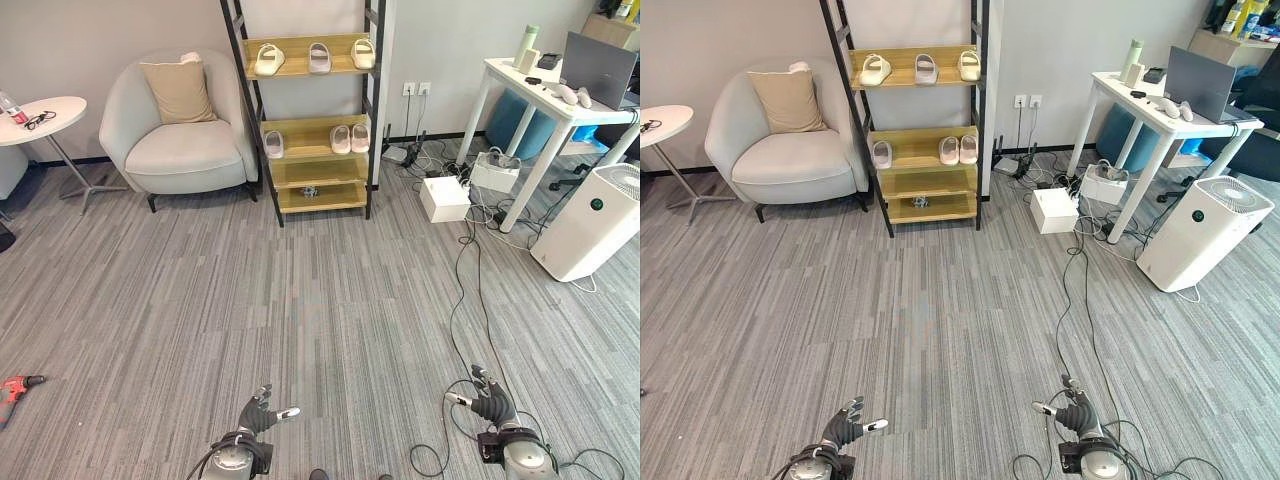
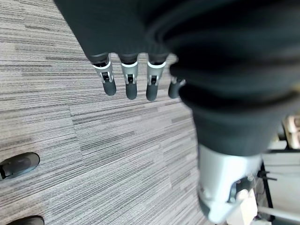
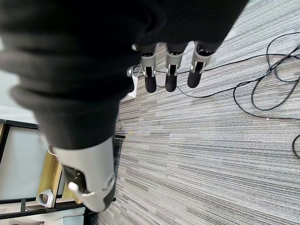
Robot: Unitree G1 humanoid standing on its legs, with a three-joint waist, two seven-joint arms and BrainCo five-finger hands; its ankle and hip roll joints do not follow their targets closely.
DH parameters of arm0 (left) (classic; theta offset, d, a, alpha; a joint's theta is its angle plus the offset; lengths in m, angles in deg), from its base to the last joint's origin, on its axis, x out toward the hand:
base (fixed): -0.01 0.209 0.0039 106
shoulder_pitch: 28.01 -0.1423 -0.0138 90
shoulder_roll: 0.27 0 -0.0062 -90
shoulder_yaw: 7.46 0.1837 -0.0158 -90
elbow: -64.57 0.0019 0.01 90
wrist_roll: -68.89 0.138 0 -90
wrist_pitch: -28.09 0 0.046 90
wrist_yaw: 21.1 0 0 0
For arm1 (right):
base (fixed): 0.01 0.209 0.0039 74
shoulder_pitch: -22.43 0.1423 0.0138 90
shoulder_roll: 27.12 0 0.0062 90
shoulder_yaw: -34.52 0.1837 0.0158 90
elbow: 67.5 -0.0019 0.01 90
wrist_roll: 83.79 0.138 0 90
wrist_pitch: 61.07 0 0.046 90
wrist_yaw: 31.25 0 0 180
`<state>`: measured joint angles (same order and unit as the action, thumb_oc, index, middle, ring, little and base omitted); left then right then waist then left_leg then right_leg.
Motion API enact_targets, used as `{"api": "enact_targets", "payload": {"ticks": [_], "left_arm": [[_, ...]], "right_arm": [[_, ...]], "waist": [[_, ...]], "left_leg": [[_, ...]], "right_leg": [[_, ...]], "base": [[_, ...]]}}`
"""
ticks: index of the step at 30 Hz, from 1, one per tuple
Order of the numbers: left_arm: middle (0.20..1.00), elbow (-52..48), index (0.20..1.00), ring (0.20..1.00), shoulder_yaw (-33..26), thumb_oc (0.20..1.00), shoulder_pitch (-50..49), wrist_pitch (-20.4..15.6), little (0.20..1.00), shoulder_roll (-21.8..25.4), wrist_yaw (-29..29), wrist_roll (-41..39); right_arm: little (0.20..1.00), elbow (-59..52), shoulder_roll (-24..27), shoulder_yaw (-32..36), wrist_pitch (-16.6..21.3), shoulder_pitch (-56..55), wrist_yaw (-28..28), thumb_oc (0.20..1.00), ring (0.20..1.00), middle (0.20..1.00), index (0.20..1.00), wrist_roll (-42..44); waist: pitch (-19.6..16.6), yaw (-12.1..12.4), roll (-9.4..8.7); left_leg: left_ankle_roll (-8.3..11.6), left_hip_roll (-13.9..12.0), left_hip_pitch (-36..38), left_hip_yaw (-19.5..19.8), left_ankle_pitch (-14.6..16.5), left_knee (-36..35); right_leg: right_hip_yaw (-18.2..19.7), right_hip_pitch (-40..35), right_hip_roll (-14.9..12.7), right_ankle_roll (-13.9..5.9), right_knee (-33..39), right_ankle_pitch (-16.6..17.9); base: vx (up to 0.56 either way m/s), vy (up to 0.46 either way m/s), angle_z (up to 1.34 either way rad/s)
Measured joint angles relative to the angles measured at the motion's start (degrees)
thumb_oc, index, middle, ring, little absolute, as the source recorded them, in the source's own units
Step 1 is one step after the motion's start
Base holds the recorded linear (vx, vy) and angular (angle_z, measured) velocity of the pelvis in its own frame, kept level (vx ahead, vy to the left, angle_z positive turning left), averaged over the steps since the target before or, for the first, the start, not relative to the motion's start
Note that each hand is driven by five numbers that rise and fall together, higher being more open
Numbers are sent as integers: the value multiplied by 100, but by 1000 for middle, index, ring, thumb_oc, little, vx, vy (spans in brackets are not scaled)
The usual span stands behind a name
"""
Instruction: Arrange the slippers neatly on the shoe rack.
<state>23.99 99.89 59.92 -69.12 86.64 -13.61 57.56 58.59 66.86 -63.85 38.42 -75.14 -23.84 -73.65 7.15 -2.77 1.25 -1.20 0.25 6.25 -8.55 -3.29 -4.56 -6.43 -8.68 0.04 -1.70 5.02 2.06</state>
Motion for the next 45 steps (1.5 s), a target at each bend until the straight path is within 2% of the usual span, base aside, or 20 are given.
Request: {"api": "enact_targets", "payload": {"ticks": [10, 20, 23, 37, 42, 45], "left_arm": [[1000, -385, 1000, 1000, 3, 1000, -11, 8, 1000, 19, 155, -5], [1000, -621, 1000, 1000, -16, 1000, -22, -17, 1000, 22, 91, -629], [1000, -704, 1000, 1000, -178, 1000, -77, -18, 1000, 17, 9, -788], [1000, -841, 1000, 1000, -218, 1000, -74, -8, 1000, 116, -86, -777], [1000, -890, 1000, 1000, -214, 1000, 63, -20, 1000, 112, -47, -783], [1000, -866, 1000, 1000, -193, 1000, 84, -22, 1000, 92, -39, -798]], "right_arm": [[1000, 142, -23, -11, 0, 1, 4, 1000, 1000, 1000, 1000, 9], [1000, 169, -69, -73, -1, 25, 0, 1000, 1000, 1000, 1000, 8], [1000, 168, -72, -149, -5, 14, -12, 1000, 1000, 1000, 1000, 8], [1000, 170, -79, -227, -93, 64, -76, 1000, 1000, 1000, 1000, 127], [1000, 171, -80, -227, -108, 199, -71, 1000, 1000, 1000, 1000, 230], [1000, 181, -78, -209, -110, 258, -60, 1000, 1000, 1000, 1000, 236]], "waist": [[-10, 1, -19], [-21, 2, -38], [-15, 3, -48], [-16, 2, -42], [-26, 18, -35], [27, 8, -55]], "left_leg": [[-1, 0, 13, -2, 0, 0], [-1, 0, 10, -17, 0, 0], [0, 0, -8, -26, 1, -1], [-8, -4, -41, -159, 7, -4], [-14, 5, -224, -182, 3, -4], [-84, 13, -327, -149, 22, -41]], "right_leg": [[1, -14, 0, 3, 0, 4], [18, 0, 0, -6, 0, 2], [25, 20, 0, -29, 0, -13], [178, 111, 1, -47, 0, 21], [232, 315, -4, -71, -3, 91], [224, 582, -26, -74, -372, 70]], "base": [[0, 0, 0], [0, 0, 0], [11, 7, 0], [27, 26, -5], [22, 98, -6], [-8, 157, -3]]}}
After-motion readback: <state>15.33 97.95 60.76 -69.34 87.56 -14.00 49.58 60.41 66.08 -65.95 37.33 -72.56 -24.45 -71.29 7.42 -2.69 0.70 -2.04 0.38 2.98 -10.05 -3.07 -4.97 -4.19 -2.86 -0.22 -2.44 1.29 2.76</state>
